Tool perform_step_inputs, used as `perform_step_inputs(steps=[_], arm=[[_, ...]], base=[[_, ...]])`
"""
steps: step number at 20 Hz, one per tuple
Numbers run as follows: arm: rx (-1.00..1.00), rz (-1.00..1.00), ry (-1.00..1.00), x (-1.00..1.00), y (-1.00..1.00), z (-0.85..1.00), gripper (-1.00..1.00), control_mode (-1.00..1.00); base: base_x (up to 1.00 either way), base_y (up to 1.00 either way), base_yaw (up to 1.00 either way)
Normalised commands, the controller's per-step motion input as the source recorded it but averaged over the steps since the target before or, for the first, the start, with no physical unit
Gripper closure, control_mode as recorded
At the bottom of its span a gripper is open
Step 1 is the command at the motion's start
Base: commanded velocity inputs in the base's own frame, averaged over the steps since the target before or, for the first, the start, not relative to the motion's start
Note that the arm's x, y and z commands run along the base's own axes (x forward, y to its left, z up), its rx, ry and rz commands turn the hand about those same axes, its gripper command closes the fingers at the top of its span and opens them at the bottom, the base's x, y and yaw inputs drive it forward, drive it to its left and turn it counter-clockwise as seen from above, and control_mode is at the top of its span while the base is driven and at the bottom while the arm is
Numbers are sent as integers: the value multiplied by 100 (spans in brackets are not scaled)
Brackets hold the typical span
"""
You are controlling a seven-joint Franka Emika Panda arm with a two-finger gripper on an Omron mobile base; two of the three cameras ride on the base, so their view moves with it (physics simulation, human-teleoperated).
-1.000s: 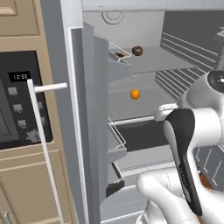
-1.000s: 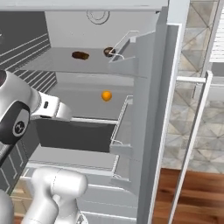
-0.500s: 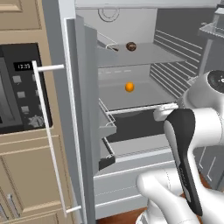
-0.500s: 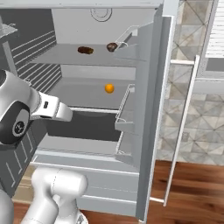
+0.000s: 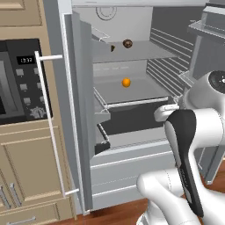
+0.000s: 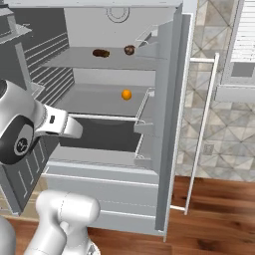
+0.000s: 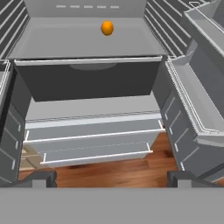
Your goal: Place the potato in the correct fridge rack based on whether it is a fruit or vegetable. Finally, close the fridge door.
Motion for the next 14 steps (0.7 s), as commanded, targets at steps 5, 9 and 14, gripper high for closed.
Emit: perform_step_inputs(steps=[5, 9, 14], arm=[[0, 0, 0, 0, 0, 0, -100, 100], [0, 0, 0, 0, 0, 0, -100, 100], [0, 0, 0, 0, 0, 0, -100, -100]], base=[[-37, 0, 0], [-23, 0, 0], [0, 0, 0]])
